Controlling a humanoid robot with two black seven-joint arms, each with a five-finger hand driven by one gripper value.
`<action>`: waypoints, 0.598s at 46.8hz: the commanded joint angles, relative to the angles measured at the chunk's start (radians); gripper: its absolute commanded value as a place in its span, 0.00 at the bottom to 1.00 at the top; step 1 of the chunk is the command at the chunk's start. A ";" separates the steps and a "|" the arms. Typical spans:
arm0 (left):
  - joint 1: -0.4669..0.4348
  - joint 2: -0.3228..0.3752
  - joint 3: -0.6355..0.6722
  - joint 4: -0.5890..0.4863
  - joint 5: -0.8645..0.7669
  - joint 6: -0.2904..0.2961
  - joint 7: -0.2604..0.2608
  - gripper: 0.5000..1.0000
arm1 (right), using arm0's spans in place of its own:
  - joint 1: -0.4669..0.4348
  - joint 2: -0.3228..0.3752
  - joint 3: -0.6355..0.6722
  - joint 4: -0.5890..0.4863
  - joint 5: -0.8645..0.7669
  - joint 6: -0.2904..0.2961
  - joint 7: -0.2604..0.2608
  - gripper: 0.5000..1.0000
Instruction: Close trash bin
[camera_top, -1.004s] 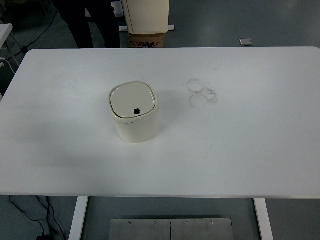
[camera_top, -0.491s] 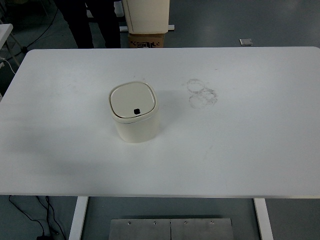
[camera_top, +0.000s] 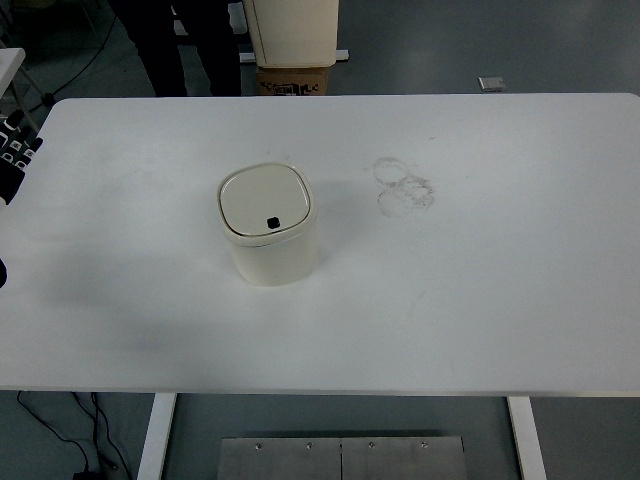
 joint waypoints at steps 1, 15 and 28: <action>0.005 -0.007 -0.002 0.002 0.008 0.000 -0.001 1.00 | -0.001 0.000 0.000 -0.001 0.000 0.000 0.001 0.98; 0.011 -0.013 -0.002 0.000 0.008 0.000 -0.001 1.00 | 0.005 0.000 0.002 -0.001 0.000 0.000 0.001 0.98; 0.013 -0.022 -0.002 0.000 0.009 0.000 -0.003 1.00 | 0.009 0.000 0.002 0.000 0.000 0.000 0.001 0.98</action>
